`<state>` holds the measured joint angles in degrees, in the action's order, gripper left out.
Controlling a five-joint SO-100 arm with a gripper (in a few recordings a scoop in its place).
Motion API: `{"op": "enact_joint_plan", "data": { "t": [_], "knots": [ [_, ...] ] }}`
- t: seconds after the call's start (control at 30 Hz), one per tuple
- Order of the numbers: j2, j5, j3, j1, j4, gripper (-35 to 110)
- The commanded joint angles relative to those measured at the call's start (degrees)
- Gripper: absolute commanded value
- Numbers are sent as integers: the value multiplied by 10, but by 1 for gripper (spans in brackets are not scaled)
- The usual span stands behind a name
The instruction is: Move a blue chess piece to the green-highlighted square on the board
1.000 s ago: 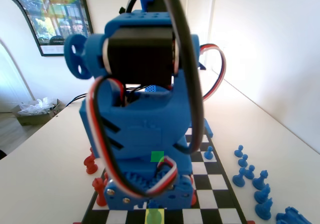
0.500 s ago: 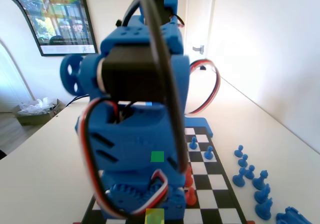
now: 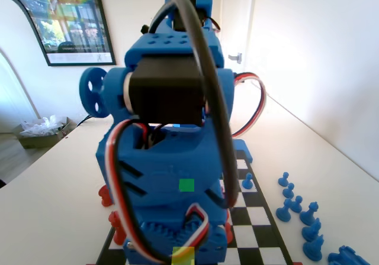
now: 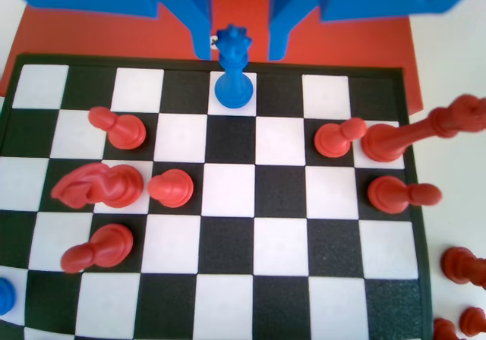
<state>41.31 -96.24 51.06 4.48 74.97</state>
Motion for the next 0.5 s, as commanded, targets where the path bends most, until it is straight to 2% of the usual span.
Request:
{"op": "enact_joint_plan", "data": {
  "t": [0.0,0.47],
  "knots": [
    [20,-4,-2,0,-5,10],
    [20,0,7,-7,-6,9]
  ]
}}
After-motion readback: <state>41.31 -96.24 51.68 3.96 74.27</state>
